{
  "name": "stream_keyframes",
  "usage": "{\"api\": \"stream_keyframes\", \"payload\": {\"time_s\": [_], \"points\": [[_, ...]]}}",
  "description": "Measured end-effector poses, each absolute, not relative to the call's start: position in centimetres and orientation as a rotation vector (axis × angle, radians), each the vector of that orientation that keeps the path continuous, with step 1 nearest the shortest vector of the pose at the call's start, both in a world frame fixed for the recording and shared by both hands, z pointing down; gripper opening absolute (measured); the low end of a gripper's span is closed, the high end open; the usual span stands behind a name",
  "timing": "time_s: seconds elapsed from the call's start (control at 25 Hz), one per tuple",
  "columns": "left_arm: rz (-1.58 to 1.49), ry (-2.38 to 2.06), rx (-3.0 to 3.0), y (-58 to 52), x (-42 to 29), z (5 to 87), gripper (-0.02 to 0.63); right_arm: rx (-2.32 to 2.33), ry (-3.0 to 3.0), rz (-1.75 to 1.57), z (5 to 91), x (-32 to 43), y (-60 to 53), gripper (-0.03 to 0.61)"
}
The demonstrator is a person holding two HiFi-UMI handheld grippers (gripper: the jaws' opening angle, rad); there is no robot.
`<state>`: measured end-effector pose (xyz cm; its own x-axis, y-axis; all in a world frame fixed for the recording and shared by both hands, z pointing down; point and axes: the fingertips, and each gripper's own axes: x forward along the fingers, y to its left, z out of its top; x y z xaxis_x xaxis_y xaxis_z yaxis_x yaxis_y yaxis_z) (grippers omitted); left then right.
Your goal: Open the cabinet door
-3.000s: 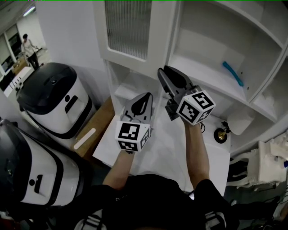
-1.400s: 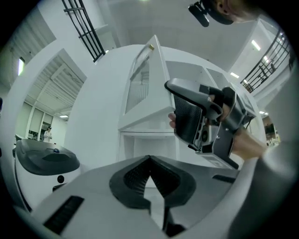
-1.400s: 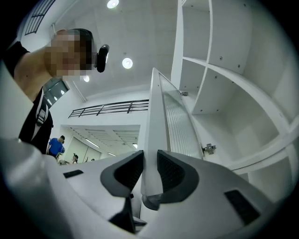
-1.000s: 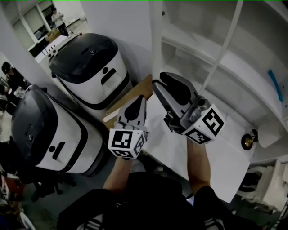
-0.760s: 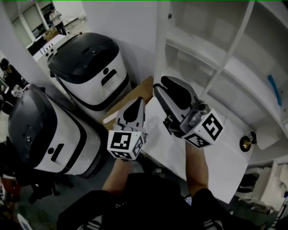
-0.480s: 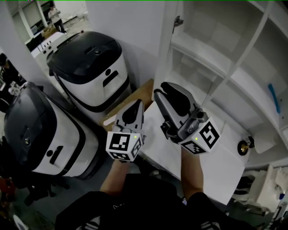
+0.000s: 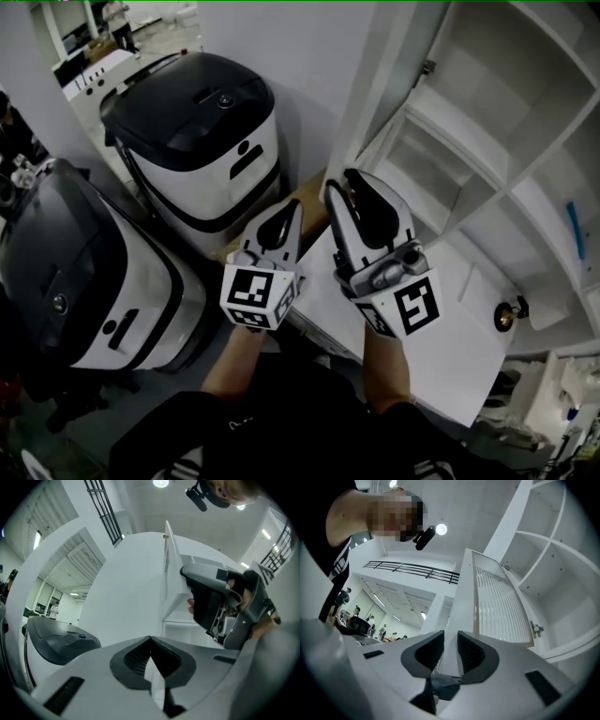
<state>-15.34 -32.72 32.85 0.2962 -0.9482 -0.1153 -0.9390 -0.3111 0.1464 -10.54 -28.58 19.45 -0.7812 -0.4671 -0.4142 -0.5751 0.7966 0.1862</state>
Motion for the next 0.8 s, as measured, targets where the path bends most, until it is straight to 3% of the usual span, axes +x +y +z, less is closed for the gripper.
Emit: {"api": "stream_keyframes", "payload": {"time_s": [0.4, 0.8], "points": [[-0.288, -1.748, 2.587, -33.7, -22.0, 32.0, 0.011, -0.929, 2.511, 0.394, 19.7, -12.8, -29.6, 0.103], [-0.321, -1.534, 2.67, -34.0, -19.9, 32.7, 0.011, -1.109, 2.478, 0.378, 20.7, -12.1, -29.0, 0.103]]}}
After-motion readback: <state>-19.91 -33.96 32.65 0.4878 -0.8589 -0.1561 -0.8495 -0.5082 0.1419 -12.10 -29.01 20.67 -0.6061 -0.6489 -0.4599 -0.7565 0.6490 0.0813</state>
